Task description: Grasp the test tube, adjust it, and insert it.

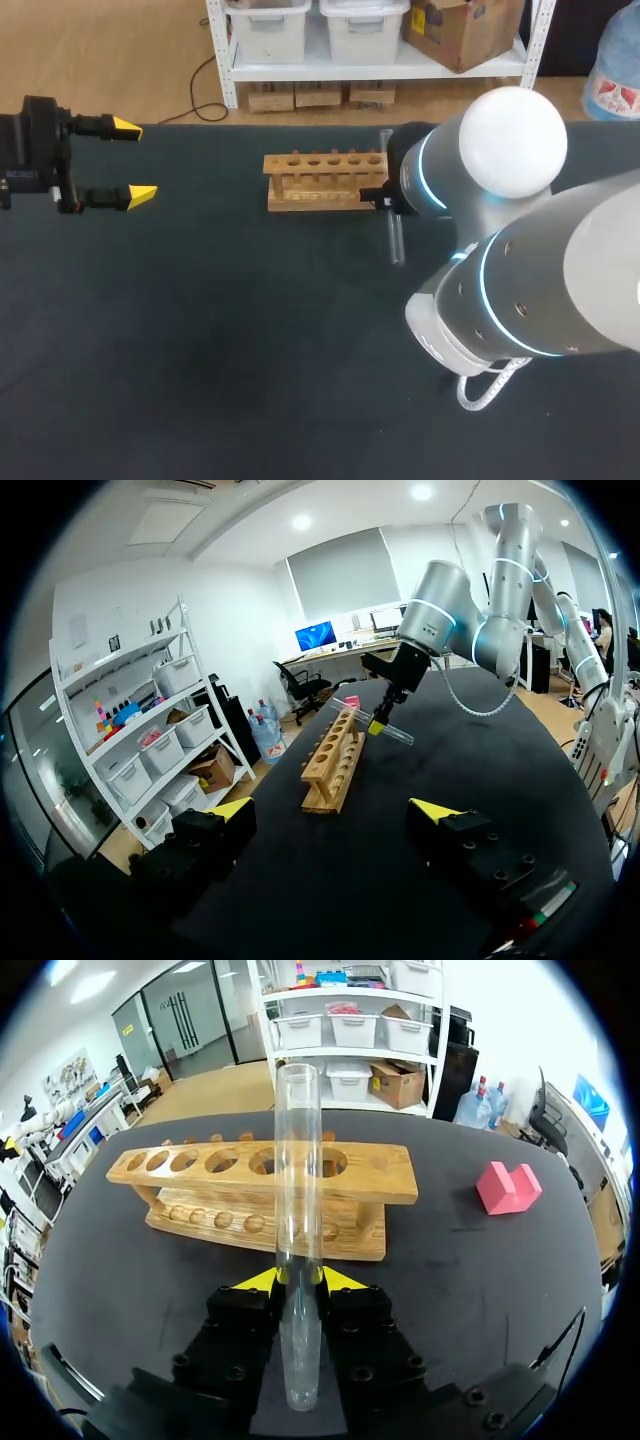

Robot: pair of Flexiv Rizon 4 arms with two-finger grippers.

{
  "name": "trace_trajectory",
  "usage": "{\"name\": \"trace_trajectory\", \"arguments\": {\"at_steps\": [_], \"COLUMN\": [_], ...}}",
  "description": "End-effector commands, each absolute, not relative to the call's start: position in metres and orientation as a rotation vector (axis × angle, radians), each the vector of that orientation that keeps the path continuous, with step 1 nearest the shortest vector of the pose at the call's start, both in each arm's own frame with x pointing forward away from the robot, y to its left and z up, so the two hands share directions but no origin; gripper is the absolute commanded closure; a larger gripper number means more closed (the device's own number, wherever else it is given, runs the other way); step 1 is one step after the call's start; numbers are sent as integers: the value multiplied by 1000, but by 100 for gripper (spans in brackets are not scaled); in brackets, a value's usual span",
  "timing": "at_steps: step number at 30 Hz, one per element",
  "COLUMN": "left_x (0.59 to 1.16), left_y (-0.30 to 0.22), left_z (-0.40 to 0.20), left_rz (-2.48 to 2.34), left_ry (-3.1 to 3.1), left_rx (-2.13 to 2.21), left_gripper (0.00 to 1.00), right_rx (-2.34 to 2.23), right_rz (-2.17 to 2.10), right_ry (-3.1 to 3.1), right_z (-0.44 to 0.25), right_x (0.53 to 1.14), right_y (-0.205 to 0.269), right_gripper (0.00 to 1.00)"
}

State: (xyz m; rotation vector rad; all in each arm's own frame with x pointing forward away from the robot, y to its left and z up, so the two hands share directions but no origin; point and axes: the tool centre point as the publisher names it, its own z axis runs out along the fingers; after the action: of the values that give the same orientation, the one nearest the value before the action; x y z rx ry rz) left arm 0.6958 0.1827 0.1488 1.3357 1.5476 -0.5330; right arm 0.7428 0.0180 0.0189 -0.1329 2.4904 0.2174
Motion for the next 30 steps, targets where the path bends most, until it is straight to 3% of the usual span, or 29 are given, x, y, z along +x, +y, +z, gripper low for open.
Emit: {"name": "trace_trajectory", "arguments": {"at_steps": [1, 30], "left_x": [695, 695], "left_y": [183, 183], "left_z": [147, 147], "left_rz": [-531, -531], "left_ry": [1541, 1541], "left_rx": [1332, 1332], "left_gripper": [0, 0], "right_rx": [-133, -279], "right_rz": [221, 475], "right_ry": [2492, 1995], "right_z": [21, 119], "right_x": [743, 747], "right_y": [17, 16], "right_gripper": [100, 100]}}
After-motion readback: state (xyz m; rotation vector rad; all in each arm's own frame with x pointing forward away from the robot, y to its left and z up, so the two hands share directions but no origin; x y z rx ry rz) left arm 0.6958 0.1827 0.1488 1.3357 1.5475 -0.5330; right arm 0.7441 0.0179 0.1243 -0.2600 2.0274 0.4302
